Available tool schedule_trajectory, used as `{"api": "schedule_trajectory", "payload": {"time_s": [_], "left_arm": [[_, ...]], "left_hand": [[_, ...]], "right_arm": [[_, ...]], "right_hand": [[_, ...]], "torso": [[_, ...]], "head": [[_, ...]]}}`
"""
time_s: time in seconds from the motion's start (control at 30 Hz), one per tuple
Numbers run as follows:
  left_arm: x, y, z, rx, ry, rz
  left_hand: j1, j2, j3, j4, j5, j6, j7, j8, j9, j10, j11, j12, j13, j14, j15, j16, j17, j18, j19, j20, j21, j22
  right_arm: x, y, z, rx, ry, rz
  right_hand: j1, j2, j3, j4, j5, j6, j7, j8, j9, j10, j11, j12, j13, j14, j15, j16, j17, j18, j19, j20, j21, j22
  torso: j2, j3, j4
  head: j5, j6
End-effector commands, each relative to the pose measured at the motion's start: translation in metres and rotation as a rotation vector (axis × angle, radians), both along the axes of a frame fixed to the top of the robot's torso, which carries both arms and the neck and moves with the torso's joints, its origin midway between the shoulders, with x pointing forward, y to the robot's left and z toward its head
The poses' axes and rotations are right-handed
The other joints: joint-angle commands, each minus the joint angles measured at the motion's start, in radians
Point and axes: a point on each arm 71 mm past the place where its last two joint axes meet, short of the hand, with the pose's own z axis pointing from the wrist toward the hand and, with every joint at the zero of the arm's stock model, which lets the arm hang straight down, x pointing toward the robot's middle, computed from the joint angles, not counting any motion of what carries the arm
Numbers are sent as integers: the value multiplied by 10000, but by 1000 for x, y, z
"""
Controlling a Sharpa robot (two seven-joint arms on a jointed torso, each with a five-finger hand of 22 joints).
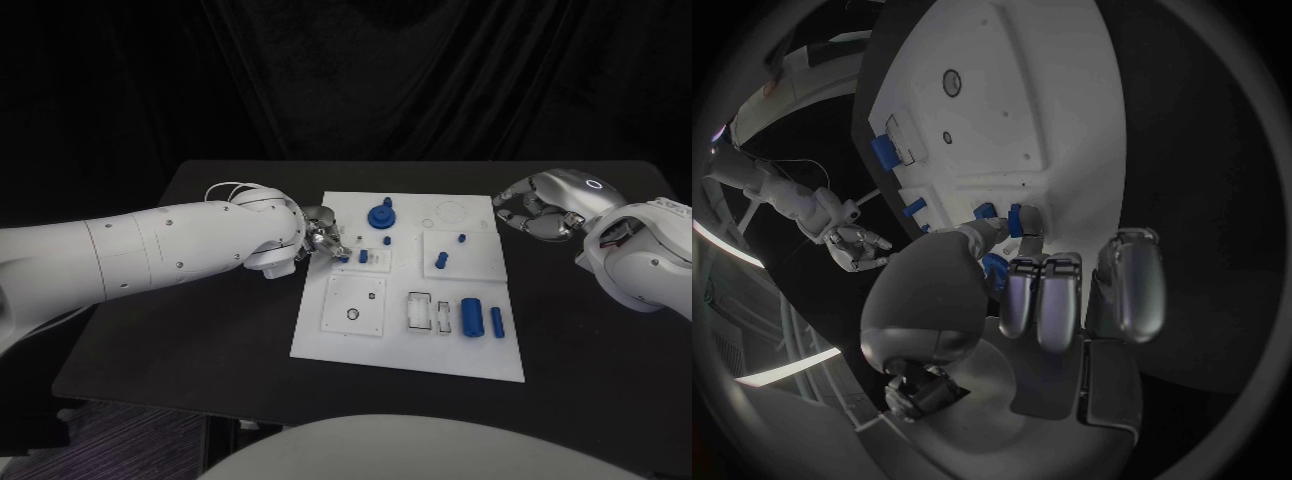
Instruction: Assemble the parts on the task board
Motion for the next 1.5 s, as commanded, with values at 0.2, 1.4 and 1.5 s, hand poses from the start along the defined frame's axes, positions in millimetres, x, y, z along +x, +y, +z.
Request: {"api": "schedule_trajectory", "payload": {"time_s": [0.2,1.4,1.5], "left_arm": [[-3,-2,-4,-136,-486,-117],[-3,0,-5,-165,-363,-451],[-4,-1,-5,-182,-321,-533]], "left_hand": [[113,116,3,-128,266,106,-99,53,22,1042,-35,25,2629,1039,-53,26,2633,120,4,-34,37,1877],[182,22,38,-270,589,165,-136,124,81,1042,-71,25,2629,1039,-88,26,2633,136,-18,-67,-34,1854],[198,18,51,-291,558,131,-128,109,79,1042,-65,25,2629,1039,-84,26,2633,142,-38,-67,-69,1844]], "right_arm": [[0,-2,-2,-71,107,-183],[-1,-2,-4,-136,235,-239],[-1,-3,-4,-138,238,-241]], "right_hand": [[-49,67,82,8,73,48,10,-54,-16,338,8,-62,1971,620,30,-66,644,-77,80,15,-49,1794],[-47,55,209,-90,337,56,24,-57,-34,341,16,-74,1958,616,35,-90,620,-75,78,20,-67,1793],[-47,55,209,-90,337,56,24,-57,-34,341,16,-74,1958,616,35,-90,620,-75,78,20,-67,1793]], "torso": [[8,-10,-3],[-4,-9,7],[1,-8,-3]], "head": [[0,-2],[13,-2],[20,-2]]}}
